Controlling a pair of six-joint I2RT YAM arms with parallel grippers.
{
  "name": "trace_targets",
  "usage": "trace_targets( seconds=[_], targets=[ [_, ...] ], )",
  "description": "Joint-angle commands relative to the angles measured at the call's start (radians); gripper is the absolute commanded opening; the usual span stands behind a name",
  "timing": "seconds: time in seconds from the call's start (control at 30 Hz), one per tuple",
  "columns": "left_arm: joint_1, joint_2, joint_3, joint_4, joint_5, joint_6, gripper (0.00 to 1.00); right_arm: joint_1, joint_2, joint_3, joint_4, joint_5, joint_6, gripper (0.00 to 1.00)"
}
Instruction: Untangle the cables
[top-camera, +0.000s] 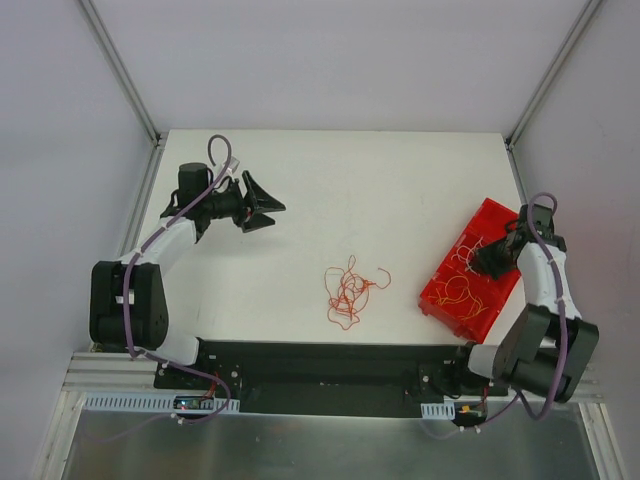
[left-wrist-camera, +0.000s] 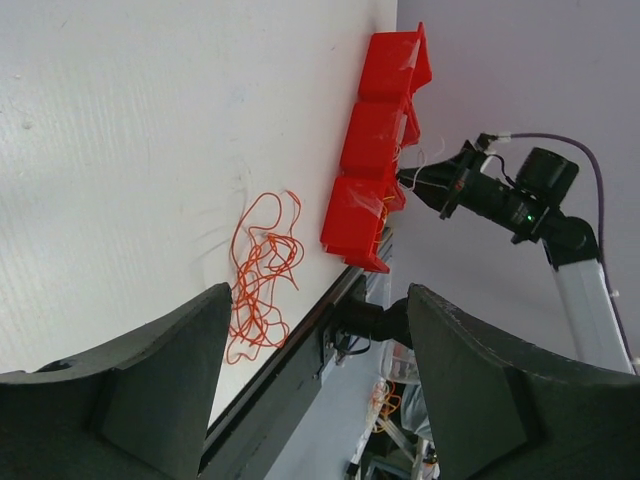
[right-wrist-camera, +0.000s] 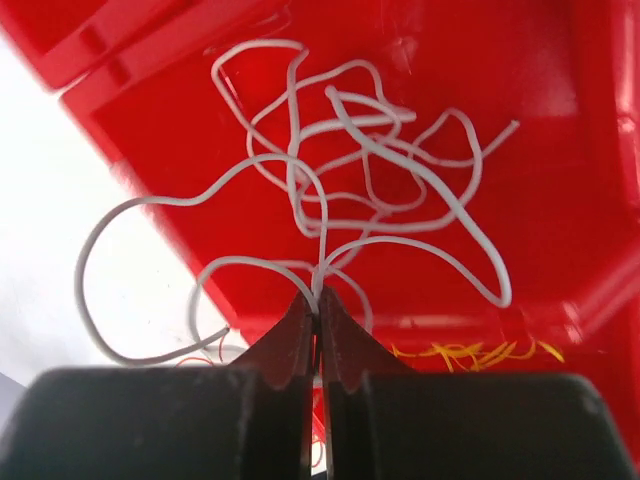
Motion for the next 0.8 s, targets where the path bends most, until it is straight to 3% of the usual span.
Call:
trace_targets(
  seconds=[0.0,0.3,0.43,0.57,0.77],
  targets=[
    [0.002,0.003,-0.009,0.071,0.042,-0.02,0.7,-0.018,0.137,0.036,0.093,-0.064,0.031,0.03],
    [-0.096,0.07,0.016,0.09,0.103,-0.013,0.7,-0.025,0.224,0.078,0.13,-0.005,-0.124,0.18],
    [-0.147,0.092,0.028,0.09,0.126,0.005,0.7,-0.025,0.158,0.059,0.133,-0.021,-0.217,0.37],
    [-0.193,0.127,0.049,0.09,0.172,0.022,0.68,-0.017,0.029,0.045,0.12,0.022,-0.279,0.71],
    [-0.244,0.146,0.074,0.042,0.164,0.086,0.53,0.046,-0.163,0.065,0.06,-0.018,-0.334,0.8]
  ],
)
